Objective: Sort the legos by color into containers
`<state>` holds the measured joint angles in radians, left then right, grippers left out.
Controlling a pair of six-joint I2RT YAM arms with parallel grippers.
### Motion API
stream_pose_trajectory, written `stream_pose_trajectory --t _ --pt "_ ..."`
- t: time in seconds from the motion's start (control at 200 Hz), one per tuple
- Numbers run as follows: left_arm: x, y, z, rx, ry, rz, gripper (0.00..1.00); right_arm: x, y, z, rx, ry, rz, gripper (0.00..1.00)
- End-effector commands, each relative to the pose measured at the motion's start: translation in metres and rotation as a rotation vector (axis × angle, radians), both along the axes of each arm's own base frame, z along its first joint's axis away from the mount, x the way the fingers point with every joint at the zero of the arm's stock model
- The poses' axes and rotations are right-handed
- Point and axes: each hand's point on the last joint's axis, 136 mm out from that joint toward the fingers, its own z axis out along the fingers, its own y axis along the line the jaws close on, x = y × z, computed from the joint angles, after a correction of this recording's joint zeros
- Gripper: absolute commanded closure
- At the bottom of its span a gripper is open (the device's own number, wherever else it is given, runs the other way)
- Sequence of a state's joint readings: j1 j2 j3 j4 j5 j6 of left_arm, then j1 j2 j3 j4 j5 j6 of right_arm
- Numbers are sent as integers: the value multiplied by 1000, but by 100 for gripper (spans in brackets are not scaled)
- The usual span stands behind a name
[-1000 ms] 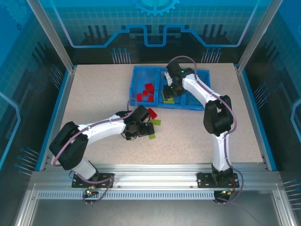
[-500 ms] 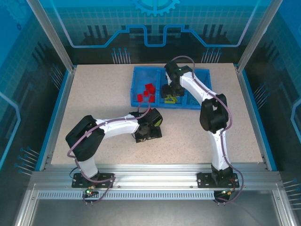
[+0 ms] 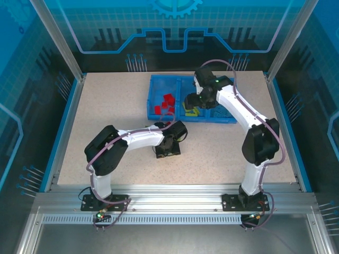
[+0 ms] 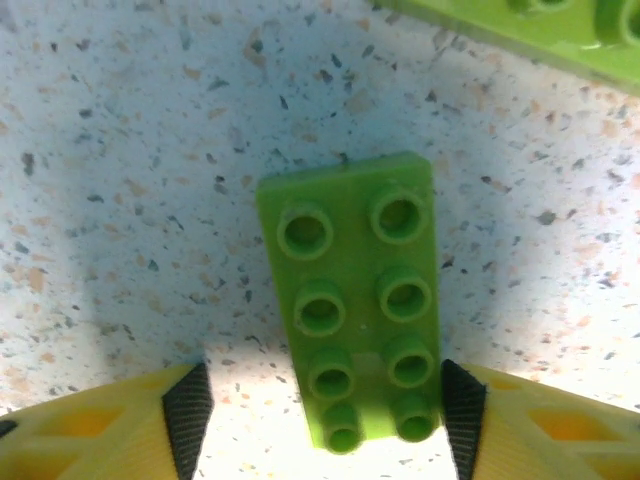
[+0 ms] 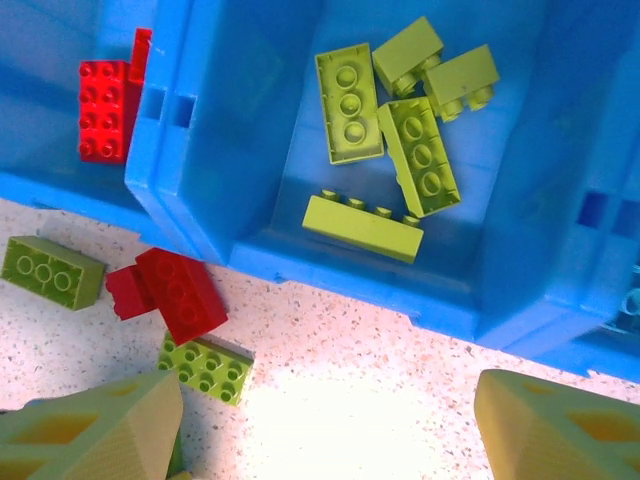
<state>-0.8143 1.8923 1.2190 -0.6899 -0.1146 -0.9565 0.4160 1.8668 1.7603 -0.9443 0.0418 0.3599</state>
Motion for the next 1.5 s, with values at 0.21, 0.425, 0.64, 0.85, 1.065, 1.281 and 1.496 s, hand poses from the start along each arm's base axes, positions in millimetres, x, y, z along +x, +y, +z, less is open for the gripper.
stream_pose_trajectory --t 0.21,0.425,0.64,0.85,1.065,1.281,1.496 --pt "14 4 -6 39 -41 -25 62 -14 -35 11 13 -40 -82 21" --pt "19 0 8 20 -77 -41 66 -21 -58 7 13 -34 -128 20" --pt "33 -5 51 -7 -168 -72 65 -28 -77 -1 7 -16 -168 20" --pt "69 -29 117 -54 -338 -171 64 -33 -93 -8 18 -3 -216 20" --pt "127 -57 147 -107 -457 -263 64 -39 -99 -16 31 16 -231 20" --pt "181 -84 141 -238 -462 -302 64 -55 -98 -24 54 15 -216 21" --pt "220 -86 129 -267 -448 -291 59 -80 -97 -39 89 52 -245 20"
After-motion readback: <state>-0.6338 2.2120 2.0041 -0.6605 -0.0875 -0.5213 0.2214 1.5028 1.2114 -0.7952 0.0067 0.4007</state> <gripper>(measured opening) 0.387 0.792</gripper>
